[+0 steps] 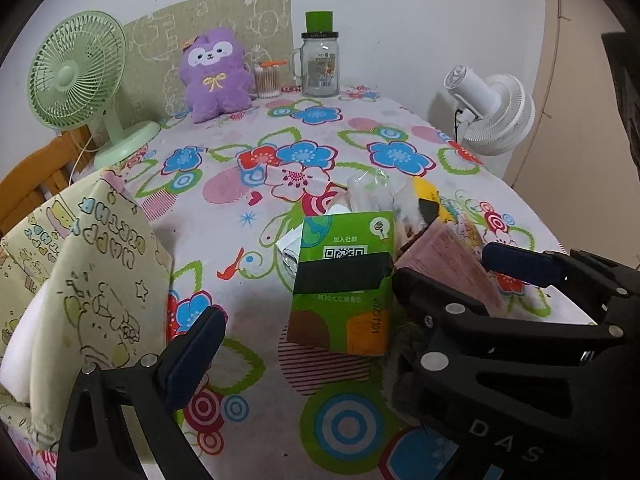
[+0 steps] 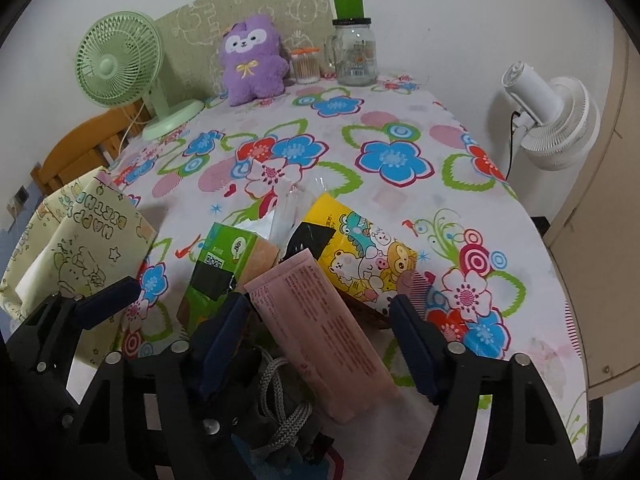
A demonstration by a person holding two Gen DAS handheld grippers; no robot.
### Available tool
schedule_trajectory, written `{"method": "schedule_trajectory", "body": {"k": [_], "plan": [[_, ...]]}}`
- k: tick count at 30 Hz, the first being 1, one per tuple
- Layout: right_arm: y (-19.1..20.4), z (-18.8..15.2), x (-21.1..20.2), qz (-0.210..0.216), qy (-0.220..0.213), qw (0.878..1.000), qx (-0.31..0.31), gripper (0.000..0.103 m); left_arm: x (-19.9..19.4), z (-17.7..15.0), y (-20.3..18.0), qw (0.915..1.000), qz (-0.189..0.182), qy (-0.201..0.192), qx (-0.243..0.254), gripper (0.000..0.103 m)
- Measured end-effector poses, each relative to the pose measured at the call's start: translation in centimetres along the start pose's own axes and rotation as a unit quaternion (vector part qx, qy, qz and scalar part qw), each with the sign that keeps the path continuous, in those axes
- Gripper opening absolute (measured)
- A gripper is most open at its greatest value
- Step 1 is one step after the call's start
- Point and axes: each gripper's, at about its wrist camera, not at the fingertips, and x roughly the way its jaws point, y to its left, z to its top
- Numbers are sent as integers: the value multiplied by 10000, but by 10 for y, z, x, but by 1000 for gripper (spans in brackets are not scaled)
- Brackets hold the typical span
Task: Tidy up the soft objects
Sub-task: 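Move both tools back to the remaining items on the table, then grasp the pink packet with the right tool and lift it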
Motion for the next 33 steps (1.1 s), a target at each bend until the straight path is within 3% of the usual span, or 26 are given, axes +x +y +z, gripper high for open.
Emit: {"method": "schedule_trajectory", "body": {"k": [6,10,12,24,33], "plan": [[0,3,8,-92,84,9999,15,65,5,2,-2,9996,-261,62,31,88],[-1,4,9,-98,89,9999,17,57,3,2,-10,9987,-464,46,188,70],[0,4,9,-109,74,9999,12,53,3,2,-12,9987,-453,75,207,54],[-9,4,2,-275,24,9994,221,47,-6,7,-3,9989,-457,33,-54,50],[-10,11,-22,-341,-260,9987,273,46,-28,17,-3,9990,-400,-187,-73,49]]}}
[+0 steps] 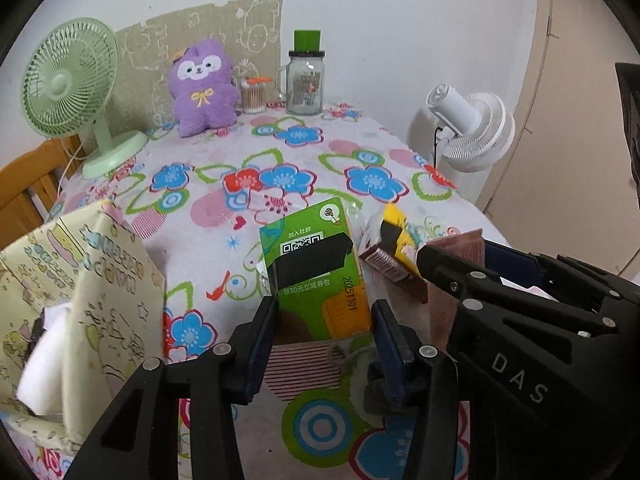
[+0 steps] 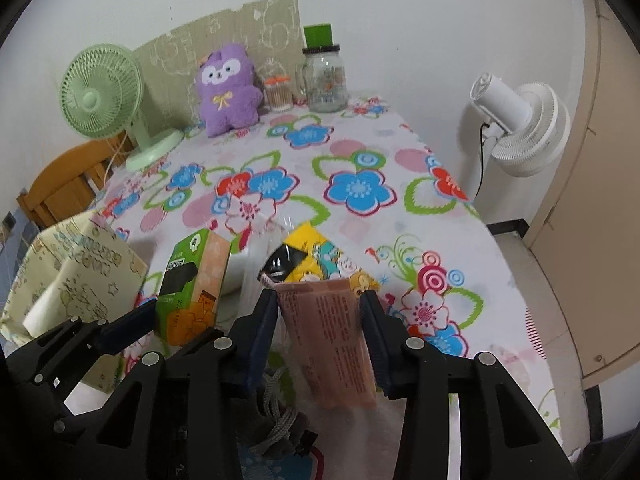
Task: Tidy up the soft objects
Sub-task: 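Grasp the pink packet with the right tool and lift it, then grasp the grey knit glove with the left tool while the right tool holds the pink packet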
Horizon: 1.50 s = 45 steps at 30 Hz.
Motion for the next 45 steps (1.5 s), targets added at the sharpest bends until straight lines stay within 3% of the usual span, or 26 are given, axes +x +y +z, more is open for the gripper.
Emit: {"method": "schedule_trajectory", "body": {"k": [21,24,28,42,45], "plan": [[14,12,-64,54,-591,9982,-34,42,-61,10,-1,9985,81,-545,-15,49],[18,14,-73,54,-665,9978,-66,42,-71,13,0,9978,89,-653,-17,39],[23,17,-86,49,-788,9968,-98,42,-79,15,2,9972,106,-745,-1,39],[31,13,-90,71,-794,9968,-109,42,-65,1,18,9990,61,-419,-166,41],[31,11,-89,89,-786,9968,-87,42,-61,-3,15,9992,0,-365,-153,46]]}}
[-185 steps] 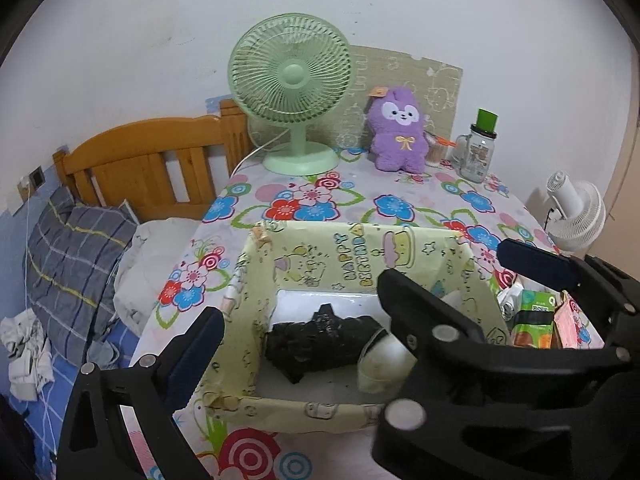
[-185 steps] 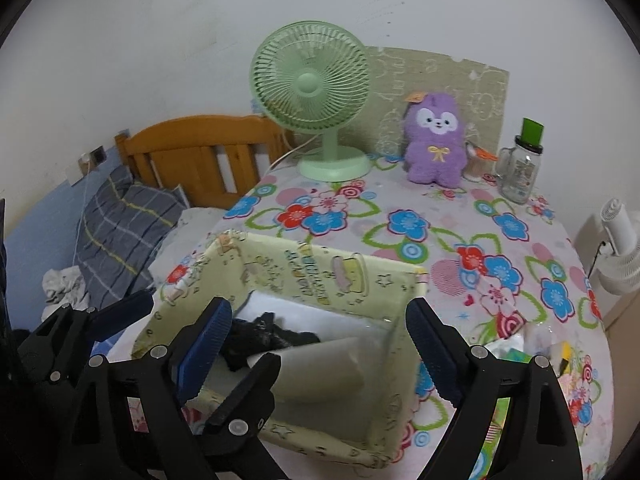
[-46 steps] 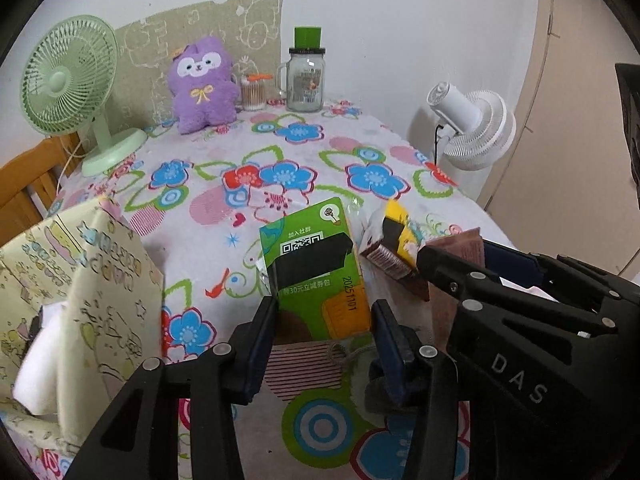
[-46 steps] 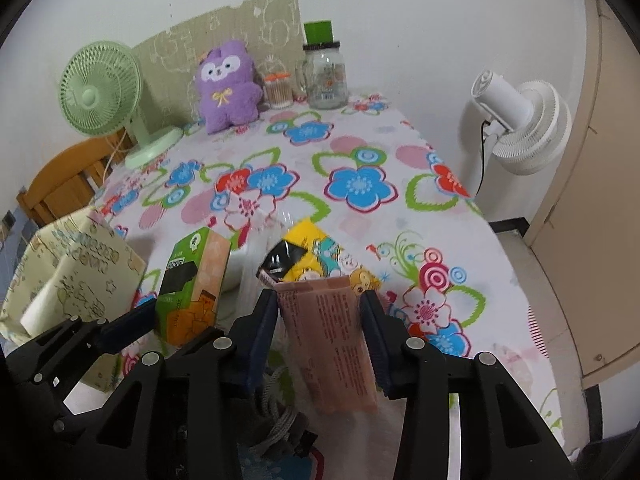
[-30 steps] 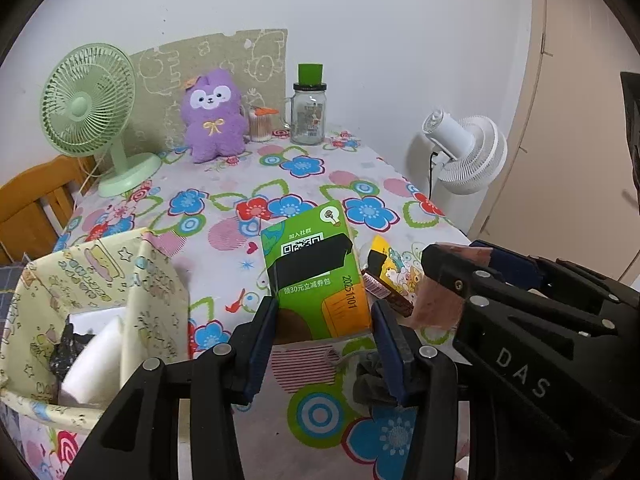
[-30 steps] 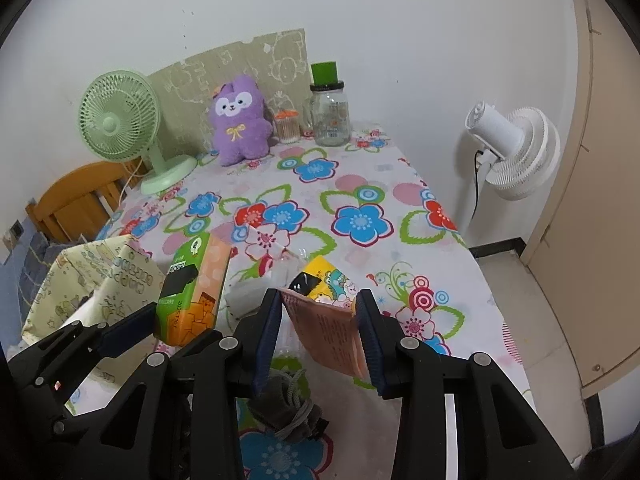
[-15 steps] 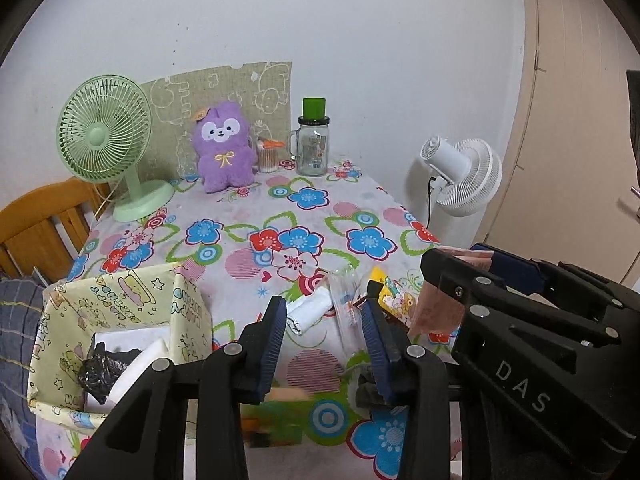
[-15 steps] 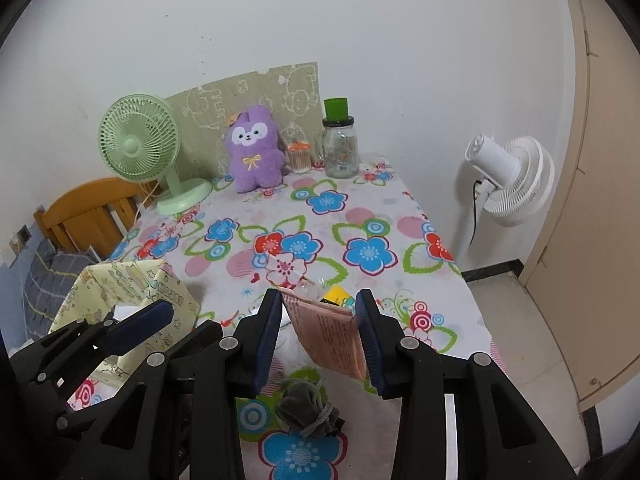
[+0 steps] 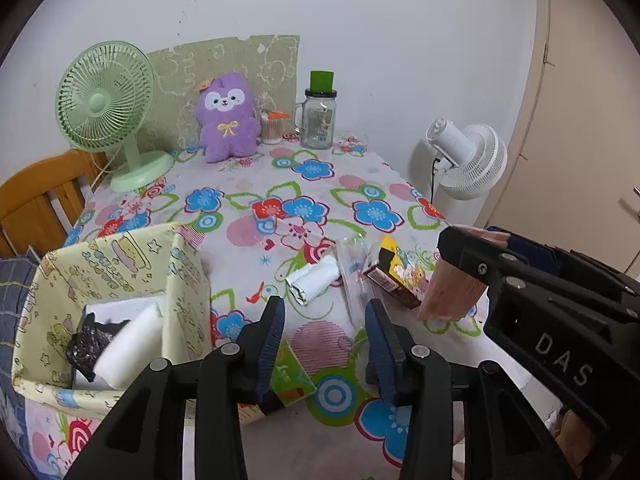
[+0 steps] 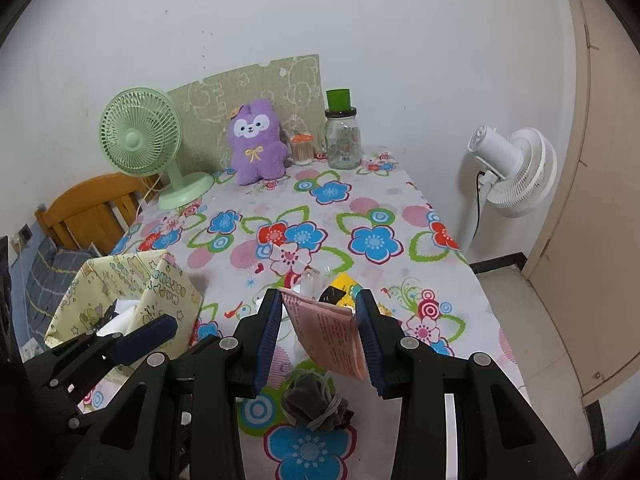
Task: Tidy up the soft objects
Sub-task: 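Grasp the grey knit glove with the left tool while the right tool holds the pink packet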
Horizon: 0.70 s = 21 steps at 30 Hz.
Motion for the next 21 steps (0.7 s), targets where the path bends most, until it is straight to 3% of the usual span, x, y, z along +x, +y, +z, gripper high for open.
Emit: {"method": "schedule_trajectory", "body": {"k": [2,7,21], "plan": [[-1,-1,2,-9,23,10000,6,42,3,-3,-3,10000,-39,42,12,60],[-8,-5,4,-105,30,9999,14,42,12,-9,-14,9999,-129,79,7,71],[-41,-24,19,-217,242,9994,127,42,43,-24,-49,9983,-274,453,260,81]]}}
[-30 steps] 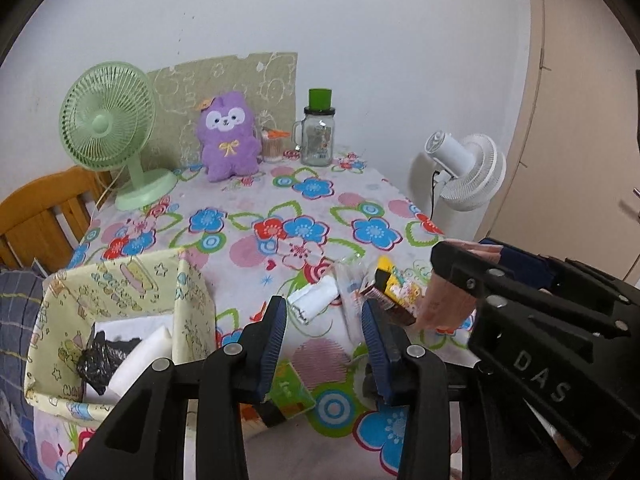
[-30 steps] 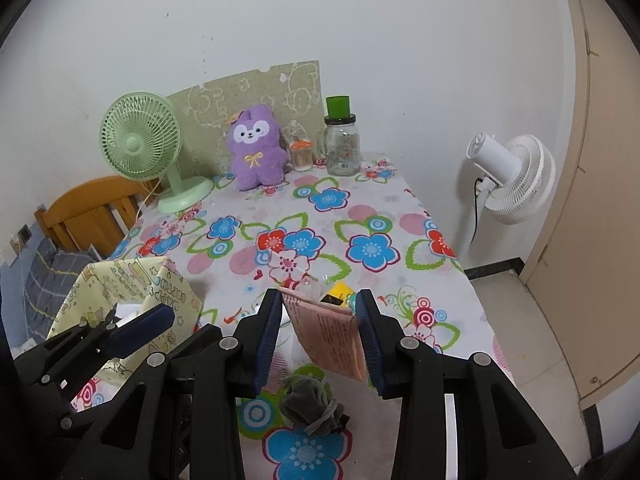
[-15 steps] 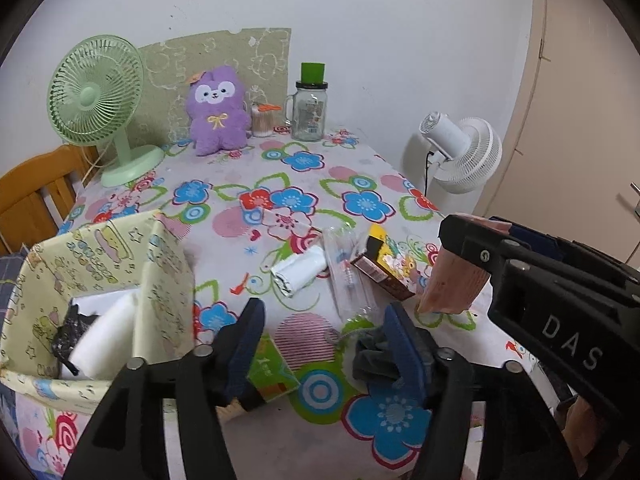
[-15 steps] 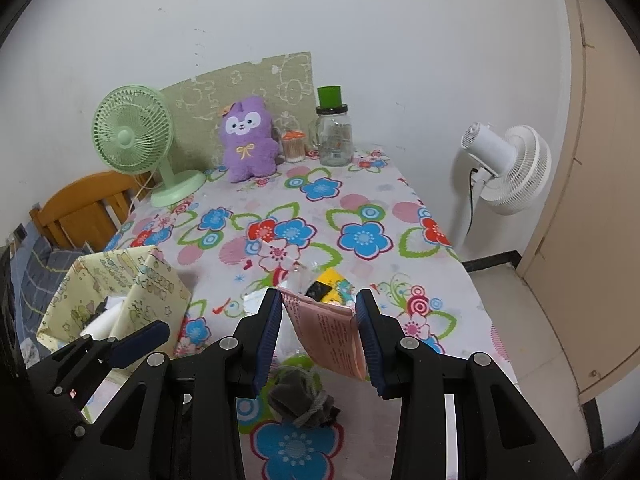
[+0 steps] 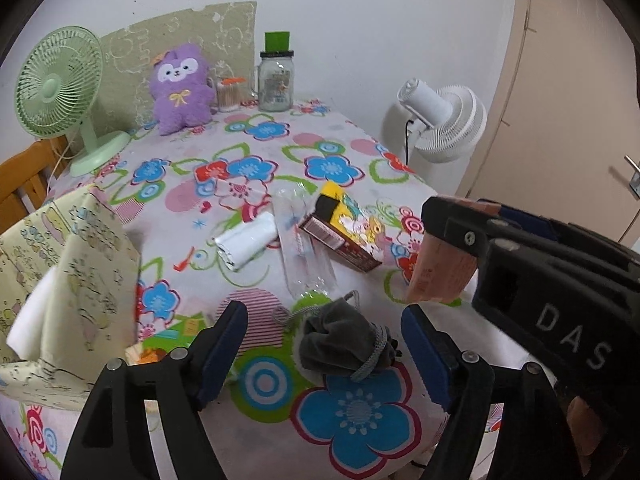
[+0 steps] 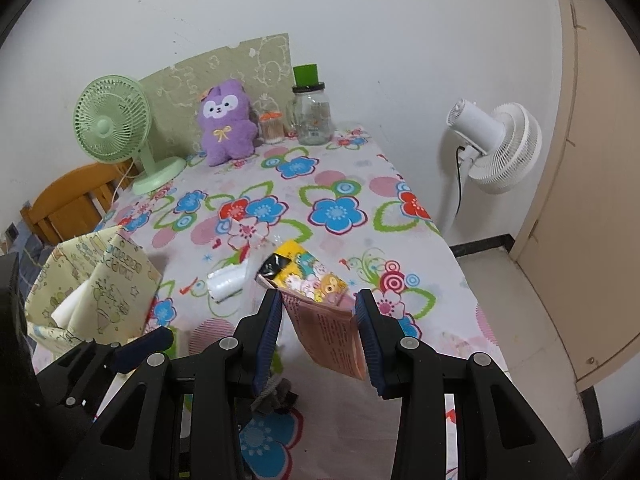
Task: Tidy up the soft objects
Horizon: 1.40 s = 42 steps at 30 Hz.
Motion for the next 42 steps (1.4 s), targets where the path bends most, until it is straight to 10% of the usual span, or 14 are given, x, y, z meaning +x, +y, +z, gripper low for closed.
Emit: {"method": "schedule_trajectory", "body": {"k": [18,23,42], "plan": [[-18,-8,24,-134,218,9996,116,42,40,-12,-9,9988,11,455,189,70],[-19,-9,27,-215,236,9994,106,41,38,-12,-14,9988,-39,402,281,57],[-5,-1,17,6,149,9999,85,31,7,2,4,9996,207,40,214,56]]}}
